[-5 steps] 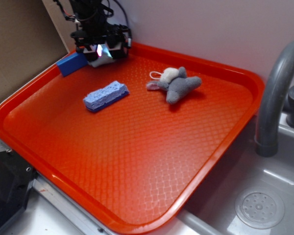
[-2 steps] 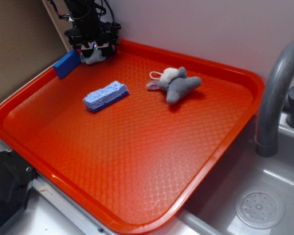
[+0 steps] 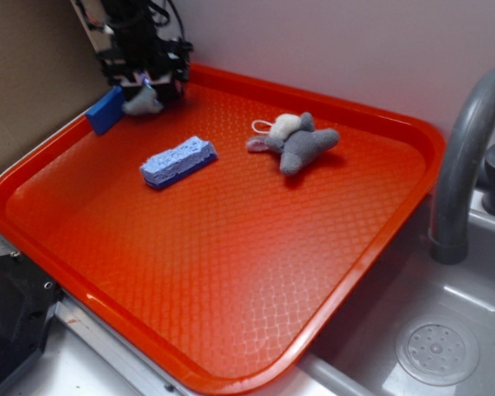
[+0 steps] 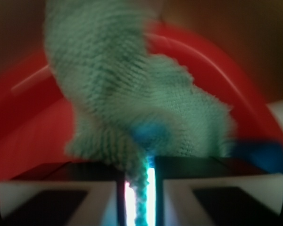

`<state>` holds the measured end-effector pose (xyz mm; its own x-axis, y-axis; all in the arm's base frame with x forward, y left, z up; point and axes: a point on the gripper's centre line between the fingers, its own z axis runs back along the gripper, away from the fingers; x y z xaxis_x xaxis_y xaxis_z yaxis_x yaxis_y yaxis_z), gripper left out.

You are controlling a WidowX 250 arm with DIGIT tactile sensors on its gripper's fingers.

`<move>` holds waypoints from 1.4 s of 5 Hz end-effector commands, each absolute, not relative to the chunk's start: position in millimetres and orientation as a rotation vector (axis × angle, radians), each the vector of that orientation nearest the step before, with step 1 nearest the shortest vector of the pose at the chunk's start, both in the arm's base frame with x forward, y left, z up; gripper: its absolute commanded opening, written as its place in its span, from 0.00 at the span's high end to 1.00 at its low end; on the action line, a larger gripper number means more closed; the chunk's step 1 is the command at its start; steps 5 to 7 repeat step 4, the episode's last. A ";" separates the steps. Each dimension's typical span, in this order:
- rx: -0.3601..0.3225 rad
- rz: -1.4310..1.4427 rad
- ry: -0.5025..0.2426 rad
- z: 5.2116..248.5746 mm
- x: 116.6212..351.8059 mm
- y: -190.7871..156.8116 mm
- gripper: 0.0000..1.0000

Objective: Grab the blue cloth.

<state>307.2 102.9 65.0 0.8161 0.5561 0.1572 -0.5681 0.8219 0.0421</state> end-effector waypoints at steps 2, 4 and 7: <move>-0.283 0.280 -0.115 242.4 218.0 34.2 1.00; -0.249 0.188 -0.114 278.9 207.3 22.3 1.00; -0.249 0.188 -0.114 278.9 207.3 22.3 1.00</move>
